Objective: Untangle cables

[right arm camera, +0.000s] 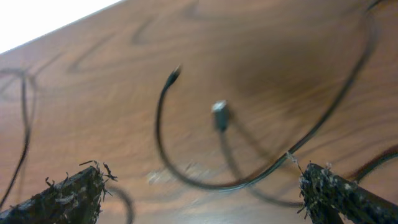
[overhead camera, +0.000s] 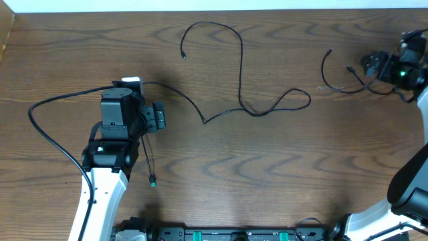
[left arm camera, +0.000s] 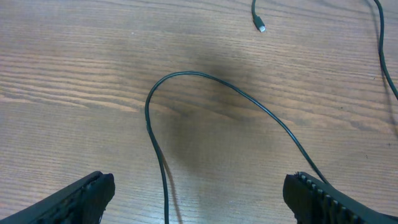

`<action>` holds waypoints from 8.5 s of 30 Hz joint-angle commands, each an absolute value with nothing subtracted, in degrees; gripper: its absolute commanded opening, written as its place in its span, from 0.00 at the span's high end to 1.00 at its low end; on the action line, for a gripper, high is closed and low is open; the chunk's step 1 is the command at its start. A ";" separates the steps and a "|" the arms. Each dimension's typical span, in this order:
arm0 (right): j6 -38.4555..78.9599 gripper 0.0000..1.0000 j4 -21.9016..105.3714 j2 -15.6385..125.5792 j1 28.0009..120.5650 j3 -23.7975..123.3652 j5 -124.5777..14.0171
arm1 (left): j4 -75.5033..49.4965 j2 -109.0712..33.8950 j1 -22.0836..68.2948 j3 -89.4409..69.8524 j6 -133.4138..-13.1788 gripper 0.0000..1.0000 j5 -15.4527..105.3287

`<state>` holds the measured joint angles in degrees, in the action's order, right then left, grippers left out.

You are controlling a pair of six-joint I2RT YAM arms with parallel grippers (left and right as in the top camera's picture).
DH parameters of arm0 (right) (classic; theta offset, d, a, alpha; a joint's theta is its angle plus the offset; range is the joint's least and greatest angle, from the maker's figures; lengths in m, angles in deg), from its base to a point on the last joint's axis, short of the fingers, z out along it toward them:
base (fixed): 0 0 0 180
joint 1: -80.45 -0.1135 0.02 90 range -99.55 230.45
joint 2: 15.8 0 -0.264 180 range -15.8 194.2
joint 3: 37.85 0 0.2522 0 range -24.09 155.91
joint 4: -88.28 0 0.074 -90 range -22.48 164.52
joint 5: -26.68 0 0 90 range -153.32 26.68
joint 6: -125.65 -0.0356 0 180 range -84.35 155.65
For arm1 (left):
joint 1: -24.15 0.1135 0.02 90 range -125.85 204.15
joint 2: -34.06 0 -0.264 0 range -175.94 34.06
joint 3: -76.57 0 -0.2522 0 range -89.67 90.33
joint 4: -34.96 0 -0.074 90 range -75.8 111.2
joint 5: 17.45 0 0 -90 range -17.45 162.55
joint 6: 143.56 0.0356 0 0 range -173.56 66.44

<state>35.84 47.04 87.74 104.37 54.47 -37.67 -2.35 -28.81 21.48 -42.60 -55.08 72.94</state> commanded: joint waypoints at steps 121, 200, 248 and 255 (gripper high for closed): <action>55.29 0.01 41.57 82.41 86.05 55.76 -35.49 | -2.35 -28.42 21.74 -42.62 -55.36 0.08 73.68; 94.35 0.20 37.72 107.79 61.90 55.70 -27.77 | -2.35 -28.42 21.74 -42.62 -55.36 0.08 73.68; 18.94 0.91 63.25 107.96 104.52 55.72 -46.94 | -2.35 -28.42 21.74 -42.62 -55.36 0.08 73.68; 18.94 0.62 59.01 107.96 104.61 55.72 -46.02 | -2.35 -28.42 21.74 -42.62 -55.36 0.08 73.68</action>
<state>19.68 60.43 107.15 105.07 55.59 -46.96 -2.37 -28.81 21.48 -42.60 -55.10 72.94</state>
